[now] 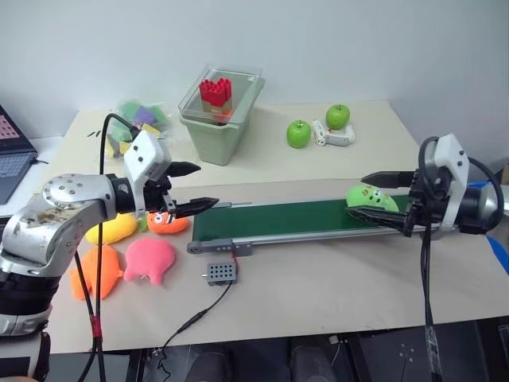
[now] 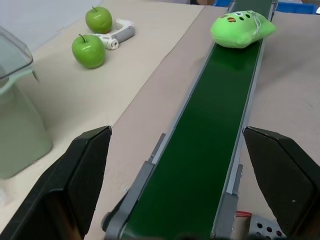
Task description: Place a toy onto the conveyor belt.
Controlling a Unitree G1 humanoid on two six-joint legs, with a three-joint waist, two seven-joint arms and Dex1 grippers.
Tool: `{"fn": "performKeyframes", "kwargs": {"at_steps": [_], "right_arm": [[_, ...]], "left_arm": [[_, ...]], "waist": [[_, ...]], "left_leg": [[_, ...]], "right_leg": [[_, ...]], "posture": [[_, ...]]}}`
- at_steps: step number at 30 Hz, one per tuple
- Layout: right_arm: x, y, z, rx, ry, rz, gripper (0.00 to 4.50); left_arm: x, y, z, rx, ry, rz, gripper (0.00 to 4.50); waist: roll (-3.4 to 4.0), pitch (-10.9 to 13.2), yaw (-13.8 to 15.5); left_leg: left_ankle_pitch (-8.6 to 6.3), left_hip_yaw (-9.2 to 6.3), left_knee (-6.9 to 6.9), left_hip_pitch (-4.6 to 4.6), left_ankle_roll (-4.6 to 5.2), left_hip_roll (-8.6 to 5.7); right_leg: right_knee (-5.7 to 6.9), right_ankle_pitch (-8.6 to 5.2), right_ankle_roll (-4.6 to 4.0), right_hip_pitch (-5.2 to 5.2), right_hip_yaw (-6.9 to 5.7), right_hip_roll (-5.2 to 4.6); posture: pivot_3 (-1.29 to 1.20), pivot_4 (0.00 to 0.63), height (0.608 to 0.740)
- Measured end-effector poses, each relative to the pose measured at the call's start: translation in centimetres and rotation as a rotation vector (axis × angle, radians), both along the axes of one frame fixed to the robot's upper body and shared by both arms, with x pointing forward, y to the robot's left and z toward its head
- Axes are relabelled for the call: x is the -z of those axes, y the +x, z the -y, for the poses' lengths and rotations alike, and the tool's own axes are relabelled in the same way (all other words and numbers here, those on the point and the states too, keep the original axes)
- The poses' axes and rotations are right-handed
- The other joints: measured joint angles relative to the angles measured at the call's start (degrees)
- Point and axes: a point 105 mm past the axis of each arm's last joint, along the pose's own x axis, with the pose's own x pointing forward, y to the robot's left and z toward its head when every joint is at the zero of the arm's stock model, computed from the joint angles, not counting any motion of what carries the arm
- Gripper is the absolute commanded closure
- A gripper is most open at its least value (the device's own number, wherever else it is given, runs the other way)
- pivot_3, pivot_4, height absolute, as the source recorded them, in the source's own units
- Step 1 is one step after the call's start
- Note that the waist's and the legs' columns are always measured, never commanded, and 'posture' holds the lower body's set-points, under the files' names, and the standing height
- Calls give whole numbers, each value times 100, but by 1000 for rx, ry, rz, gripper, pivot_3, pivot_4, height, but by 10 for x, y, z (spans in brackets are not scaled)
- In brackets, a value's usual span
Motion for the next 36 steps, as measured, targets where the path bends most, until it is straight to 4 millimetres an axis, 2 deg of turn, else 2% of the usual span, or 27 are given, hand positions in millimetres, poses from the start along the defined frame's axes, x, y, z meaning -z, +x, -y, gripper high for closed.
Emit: {"fn": "performKeyframes", "kwargs": {"at_steps": [36], "right_arm": [[6, 4, 9, 54, -19, 18, 0]], "left_arm": [[-10, 21, 1, -11, -33, 24, 13]], "waist": [[-1, 0, 66]], "left_leg": [[0, 2, 0, -25, -1, -1]], "right_leg": [[-17, 12, 21, -2, -2, 0]], "posture": [[0, 150, 740]]}}
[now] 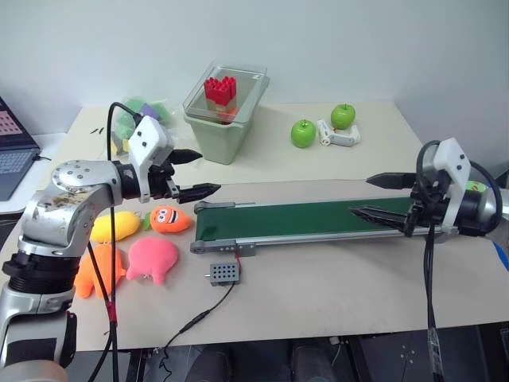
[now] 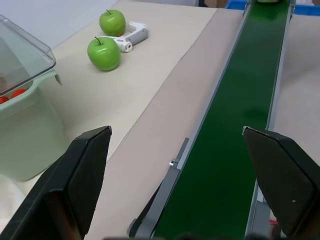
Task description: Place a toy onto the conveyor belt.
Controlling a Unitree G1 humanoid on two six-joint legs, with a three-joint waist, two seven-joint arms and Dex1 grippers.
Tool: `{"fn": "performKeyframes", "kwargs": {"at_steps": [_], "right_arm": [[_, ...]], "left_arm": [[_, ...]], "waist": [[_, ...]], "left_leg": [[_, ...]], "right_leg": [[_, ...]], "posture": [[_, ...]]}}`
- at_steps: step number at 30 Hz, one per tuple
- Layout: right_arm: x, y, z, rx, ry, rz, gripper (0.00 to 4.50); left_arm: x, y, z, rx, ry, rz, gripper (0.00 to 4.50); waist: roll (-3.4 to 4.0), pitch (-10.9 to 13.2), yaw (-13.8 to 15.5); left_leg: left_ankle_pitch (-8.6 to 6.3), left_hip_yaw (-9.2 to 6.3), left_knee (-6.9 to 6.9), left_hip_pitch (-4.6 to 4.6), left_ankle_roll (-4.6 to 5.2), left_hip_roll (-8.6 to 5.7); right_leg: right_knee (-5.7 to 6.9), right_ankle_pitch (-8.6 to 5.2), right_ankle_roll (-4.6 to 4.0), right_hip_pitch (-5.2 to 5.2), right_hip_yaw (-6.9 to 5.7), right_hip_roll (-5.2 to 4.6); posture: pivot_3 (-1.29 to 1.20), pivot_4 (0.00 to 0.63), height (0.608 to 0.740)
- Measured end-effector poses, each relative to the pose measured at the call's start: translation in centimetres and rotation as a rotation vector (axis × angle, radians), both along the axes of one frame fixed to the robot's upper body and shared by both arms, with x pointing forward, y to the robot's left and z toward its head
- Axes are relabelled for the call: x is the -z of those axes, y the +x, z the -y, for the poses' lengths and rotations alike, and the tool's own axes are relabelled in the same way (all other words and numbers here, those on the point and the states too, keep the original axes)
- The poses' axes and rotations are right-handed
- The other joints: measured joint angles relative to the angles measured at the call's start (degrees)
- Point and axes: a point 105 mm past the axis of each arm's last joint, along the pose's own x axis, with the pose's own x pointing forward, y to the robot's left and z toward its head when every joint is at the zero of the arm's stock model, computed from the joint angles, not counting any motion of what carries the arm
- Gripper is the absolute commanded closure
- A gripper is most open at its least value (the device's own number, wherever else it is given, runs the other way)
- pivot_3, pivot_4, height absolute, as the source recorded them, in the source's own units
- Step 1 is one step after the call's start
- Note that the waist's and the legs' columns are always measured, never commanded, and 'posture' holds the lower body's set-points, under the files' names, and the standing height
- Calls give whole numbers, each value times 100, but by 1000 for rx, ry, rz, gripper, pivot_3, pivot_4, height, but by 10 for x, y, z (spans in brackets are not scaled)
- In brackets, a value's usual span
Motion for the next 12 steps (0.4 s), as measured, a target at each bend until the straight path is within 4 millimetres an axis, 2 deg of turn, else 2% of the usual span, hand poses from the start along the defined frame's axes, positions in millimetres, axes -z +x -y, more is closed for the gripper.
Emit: {"fn": "performKeyframes", "kwargs": {"at_steps": [12], "right_arm": [[0, 0, 0, 1, 0, 2, 0]], "left_arm": [[-11, 0, 5, 11, -66, -22, 13]], "waist": [[0, 0, -3]], "left_leg": [[0, -1, 0, -2, 0, 0]], "right_leg": [[-1, 1, 1, -1, 0, 0]], "posture": [[0, 150, 740]]}}
